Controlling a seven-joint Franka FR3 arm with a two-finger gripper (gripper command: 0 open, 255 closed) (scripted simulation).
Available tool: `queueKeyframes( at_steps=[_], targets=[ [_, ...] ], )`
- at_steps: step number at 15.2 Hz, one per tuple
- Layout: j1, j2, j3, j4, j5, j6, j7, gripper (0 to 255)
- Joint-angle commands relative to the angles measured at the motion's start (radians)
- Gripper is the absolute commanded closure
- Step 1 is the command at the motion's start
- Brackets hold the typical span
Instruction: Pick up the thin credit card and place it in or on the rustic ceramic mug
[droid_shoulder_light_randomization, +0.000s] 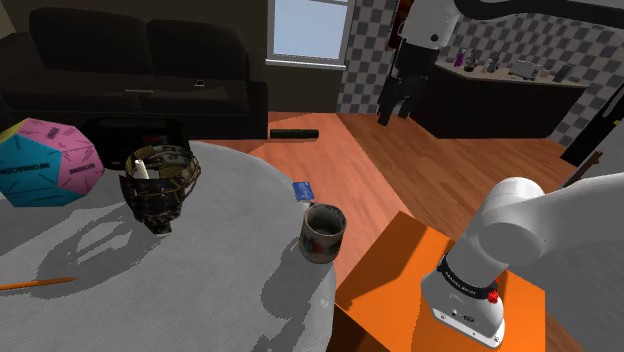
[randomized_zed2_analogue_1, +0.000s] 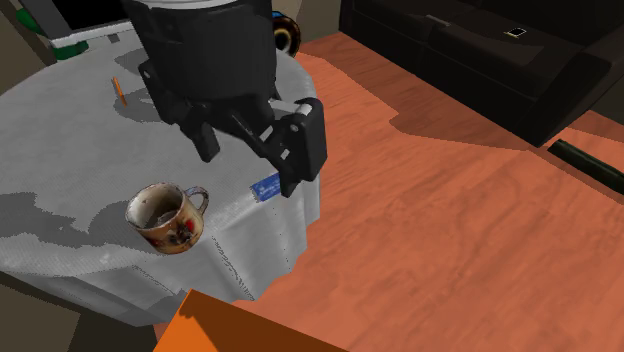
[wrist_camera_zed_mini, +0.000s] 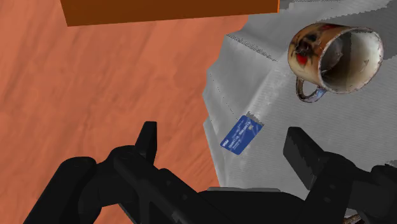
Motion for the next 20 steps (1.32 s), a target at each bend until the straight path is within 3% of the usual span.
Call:
queueKeyframes(
  at_steps=[1,7,13,17,20],
  targets=[
    [0.000,0.000,0.000,0.000,0.000,0.000,0.000,0],
    [-0.035,-0.063,0.157,-0.229,0.047,0.307,0.243,0],
    [-0.100,0.001,0.361,-0.363,0.071,0.633,0.514,0],
    [-0.208,0.109,0.537,-0.391,0.040,0.848,0.730,0],
    [-0.356,0.203,0.709,-0.379,-0.030,0.992,0.923,0]
  ],
)
